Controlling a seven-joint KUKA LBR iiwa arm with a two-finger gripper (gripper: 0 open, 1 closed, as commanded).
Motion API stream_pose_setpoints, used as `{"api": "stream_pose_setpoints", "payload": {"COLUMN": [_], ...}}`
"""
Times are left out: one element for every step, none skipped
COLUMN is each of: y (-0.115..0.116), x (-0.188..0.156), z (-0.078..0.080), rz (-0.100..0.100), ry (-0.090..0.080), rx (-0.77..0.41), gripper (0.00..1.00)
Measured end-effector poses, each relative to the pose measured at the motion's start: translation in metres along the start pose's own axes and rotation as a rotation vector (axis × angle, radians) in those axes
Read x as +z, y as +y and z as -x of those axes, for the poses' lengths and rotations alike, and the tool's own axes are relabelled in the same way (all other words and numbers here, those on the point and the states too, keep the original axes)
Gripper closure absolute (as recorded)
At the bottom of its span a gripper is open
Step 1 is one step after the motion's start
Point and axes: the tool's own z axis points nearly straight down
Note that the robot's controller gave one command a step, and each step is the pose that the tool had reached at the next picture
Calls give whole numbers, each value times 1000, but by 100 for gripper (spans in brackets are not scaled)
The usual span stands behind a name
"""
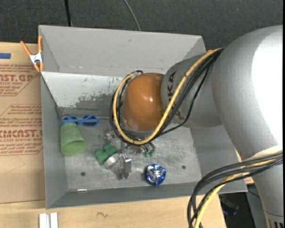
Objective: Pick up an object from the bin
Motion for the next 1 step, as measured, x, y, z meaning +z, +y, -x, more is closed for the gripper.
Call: {"api": "stream_pose_setpoints", "payload": {"y": [2], "x": [-2], "z": [3], "rz": [3], "ry": [-8], "rx": [0], "gripper": [100]}}
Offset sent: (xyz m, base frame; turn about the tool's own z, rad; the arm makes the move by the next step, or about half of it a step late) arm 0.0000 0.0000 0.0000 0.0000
